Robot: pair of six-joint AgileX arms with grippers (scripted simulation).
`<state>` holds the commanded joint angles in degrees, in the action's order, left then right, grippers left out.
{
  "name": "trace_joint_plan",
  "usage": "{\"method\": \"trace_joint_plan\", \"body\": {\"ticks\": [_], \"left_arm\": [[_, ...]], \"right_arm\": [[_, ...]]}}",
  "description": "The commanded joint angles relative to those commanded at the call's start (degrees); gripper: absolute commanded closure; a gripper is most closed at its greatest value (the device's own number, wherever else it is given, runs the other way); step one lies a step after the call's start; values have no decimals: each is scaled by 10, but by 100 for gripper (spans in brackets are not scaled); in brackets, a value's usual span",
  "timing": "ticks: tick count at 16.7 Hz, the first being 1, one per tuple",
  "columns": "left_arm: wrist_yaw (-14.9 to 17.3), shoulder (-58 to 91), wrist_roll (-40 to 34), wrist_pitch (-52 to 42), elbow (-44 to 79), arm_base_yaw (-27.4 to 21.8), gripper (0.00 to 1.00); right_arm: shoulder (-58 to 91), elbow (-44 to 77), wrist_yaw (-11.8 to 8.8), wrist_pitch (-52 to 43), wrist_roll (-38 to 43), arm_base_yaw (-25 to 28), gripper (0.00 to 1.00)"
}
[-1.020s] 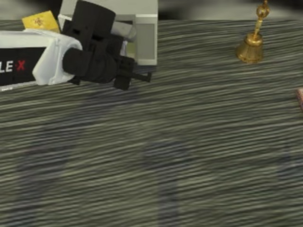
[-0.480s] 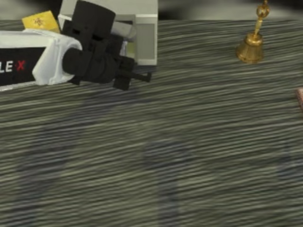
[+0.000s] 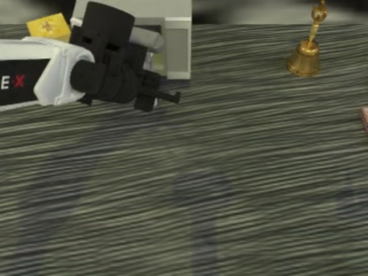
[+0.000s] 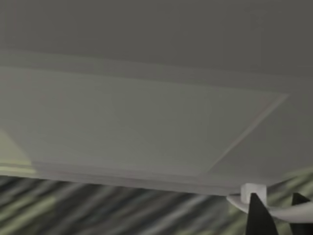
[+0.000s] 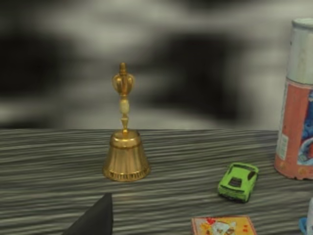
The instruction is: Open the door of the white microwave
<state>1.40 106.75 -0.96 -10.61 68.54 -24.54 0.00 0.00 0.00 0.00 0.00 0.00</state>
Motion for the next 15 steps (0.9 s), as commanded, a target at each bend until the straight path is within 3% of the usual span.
{"method": "trace_joint_plan", "body": {"ticks": [15], "left_arm": [[7,-4,12,1,-8,5,100]], "right_arm": [[0,0,0,0,0,0,0]]}}
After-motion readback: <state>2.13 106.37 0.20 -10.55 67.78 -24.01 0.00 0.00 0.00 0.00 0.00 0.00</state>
